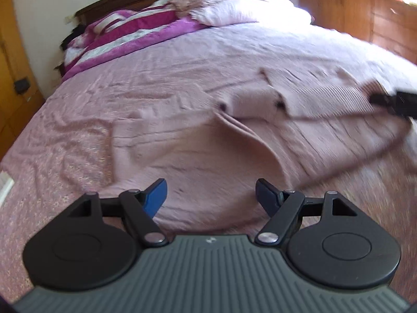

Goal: Fold small clothes

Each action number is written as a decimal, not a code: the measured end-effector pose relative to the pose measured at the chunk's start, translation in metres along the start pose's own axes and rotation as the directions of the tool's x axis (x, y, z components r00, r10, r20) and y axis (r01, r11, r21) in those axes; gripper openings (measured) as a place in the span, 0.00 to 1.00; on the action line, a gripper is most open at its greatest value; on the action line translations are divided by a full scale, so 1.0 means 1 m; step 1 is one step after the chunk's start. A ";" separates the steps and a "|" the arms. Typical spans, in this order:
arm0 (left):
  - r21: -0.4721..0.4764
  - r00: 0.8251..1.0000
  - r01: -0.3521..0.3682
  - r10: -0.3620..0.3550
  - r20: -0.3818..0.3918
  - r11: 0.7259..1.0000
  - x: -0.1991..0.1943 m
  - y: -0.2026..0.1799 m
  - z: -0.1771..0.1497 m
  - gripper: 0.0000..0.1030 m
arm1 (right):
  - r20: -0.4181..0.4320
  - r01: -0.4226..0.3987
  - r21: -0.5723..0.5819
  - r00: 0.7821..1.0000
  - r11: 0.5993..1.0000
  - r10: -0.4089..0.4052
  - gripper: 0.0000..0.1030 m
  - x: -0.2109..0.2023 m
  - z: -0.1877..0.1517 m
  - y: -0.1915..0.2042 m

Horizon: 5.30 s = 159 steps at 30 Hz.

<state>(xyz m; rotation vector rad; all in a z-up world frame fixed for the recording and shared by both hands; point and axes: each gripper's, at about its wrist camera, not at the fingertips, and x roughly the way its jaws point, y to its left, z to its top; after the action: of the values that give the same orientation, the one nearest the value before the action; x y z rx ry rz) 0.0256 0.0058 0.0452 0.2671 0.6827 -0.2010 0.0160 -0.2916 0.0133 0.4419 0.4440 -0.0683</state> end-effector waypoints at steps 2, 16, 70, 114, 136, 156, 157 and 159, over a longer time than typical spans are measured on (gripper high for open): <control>0.050 1.000 -0.012 0.012 0.010 0.999 -0.002 -0.012 -0.006 0.74 | -0.005 -0.020 -0.021 1.000 1.000 0.020 0.66 0.001 -0.002 0.000; 0.211 0.996 -0.078 0.066 0.066 0.974 0.004 -0.049 -0.031 0.76 | -0.025 -0.032 -0.036 0.999 0.999 0.031 0.68 0.001 0.001 0.002; -0.091 0.959 -0.123 0.142 0.246 0.988 0.061 0.095 0.055 0.12 | -0.086 -0.047 0.040 0.995 0.998 0.050 0.09 0.068 0.101 -0.007; -0.275 0.987 -0.160 0.154 -0.042 0.948 0.070 0.140 0.052 0.70 | -0.148 0.043 -0.197 0.986 0.979 -0.073 0.53 0.058 0.080 0.018; -0.336 0.991 -0.037 -0.009 -0.132 0.941 0.007 0.078 0.028 0.70 | -0.148 0.010 0.071 0.989 0.997 0.000 0.75 -0.045 0.048 -0.015; -0.335 0.978 -0.013 -0.057 -0.199 0.942 -0.001 0.037 0.014 0.70 | -0.142 0.020 0.260 0.990 0.965 0.018 0.77 -0.074 0.003 -0.074; -0.329 0.978 -0.016 -0.053 -0.202 0.944 -0.001 0.036 0.014 0.70 | -0.140 0.016 0.264 0.990 0.964 0.022 0.77 -0.074 0.001 -0.076; -0.319 0.978 -0.025 -0.043 -0.205 0.948 -0.001 0.033 0.013 0.70 | -0.134 0.004 0.284 0.990 0.959 0.035 0.77 -0.073 -0.001 -0.080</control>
<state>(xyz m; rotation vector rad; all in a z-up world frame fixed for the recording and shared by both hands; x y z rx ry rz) 0.0416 0.0330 0.0615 -0.0285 0.9137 -0.0685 -0.0628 -0.3658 0.0119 0.7356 0.5697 -0.0873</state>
